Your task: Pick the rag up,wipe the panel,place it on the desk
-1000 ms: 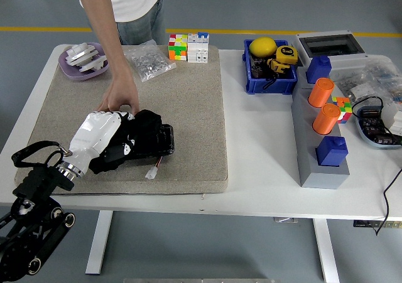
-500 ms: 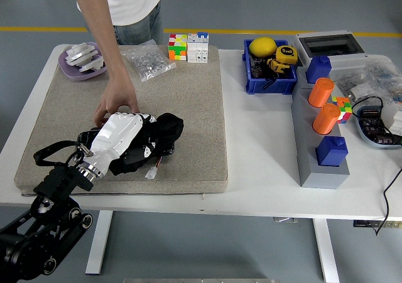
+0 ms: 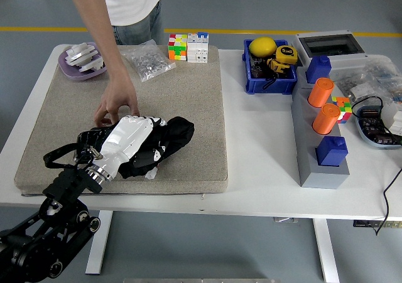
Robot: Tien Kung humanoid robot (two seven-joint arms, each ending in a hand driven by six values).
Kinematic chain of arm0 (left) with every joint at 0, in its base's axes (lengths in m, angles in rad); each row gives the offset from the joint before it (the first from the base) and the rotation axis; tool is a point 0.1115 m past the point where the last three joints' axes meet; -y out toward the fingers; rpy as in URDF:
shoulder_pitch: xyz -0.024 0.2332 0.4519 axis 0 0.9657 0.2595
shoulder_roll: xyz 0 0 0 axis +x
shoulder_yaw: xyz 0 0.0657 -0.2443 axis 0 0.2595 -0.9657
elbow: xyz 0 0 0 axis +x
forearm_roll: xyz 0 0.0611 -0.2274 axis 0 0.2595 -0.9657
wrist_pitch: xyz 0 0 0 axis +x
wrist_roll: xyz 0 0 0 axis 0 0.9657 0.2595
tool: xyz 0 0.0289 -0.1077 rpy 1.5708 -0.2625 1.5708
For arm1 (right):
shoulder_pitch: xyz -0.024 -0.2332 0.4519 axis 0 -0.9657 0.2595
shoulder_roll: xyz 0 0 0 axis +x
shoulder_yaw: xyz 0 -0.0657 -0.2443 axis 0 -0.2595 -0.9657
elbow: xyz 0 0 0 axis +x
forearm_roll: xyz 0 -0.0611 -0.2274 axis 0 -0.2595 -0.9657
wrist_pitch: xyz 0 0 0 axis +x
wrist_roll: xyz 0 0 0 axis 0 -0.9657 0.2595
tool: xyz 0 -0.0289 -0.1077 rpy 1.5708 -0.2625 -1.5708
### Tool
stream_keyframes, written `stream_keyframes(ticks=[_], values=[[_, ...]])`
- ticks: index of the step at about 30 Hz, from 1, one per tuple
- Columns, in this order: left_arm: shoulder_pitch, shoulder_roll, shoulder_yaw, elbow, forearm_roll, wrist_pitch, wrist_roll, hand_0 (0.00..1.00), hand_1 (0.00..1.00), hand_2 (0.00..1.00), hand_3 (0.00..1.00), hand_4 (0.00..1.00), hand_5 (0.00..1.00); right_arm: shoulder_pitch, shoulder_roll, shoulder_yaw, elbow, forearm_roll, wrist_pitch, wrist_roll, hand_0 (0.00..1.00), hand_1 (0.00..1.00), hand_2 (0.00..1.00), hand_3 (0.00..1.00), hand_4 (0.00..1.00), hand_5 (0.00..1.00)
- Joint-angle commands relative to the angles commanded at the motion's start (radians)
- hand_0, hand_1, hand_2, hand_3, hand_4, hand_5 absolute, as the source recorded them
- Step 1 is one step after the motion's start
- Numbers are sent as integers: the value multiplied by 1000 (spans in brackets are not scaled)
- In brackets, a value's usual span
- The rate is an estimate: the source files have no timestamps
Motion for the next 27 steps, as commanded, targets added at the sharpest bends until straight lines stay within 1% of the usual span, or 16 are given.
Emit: stream_keyframes(ticks=[3,9,16,20,21,23,27], values=[[4,0,-15,15,1,1,0,246,298,536,494,194,2,1,0,8,0,-9,1,0,762,641,676,606,998,489],[16,5,-75,27,21,5,-2,243,298,536,494,198,2,-1,-2,1,0,-3,0,0,762,640,676,606,998,490],[34,22,-130,40,26,8,0,243,298,535,495,199,2,-1,-3,11,0,-13,1,0,762,639,677,606,998,490],[51,44,-162,35,26,12,2,243,298,535,495,199,2,-1,-2,19,0,-21,5,2,762,639,677,606,998,490],[54,50,-168,33,26,12,3,244,301,537,501,217,2,-1,-2,18,0,-20,5,2,762,640,677,606,998,490],[62,62,-183,31,26,13,4,244,301,537,501,217,2,-2,-3,17,0,-19,5,2,762,640,677,606,998,490],[74,77,-221,32,26,14,4,244,301,537,501,217,2,-3,-3,17,0,-17,5,2,762,640,677,606,998,490]])
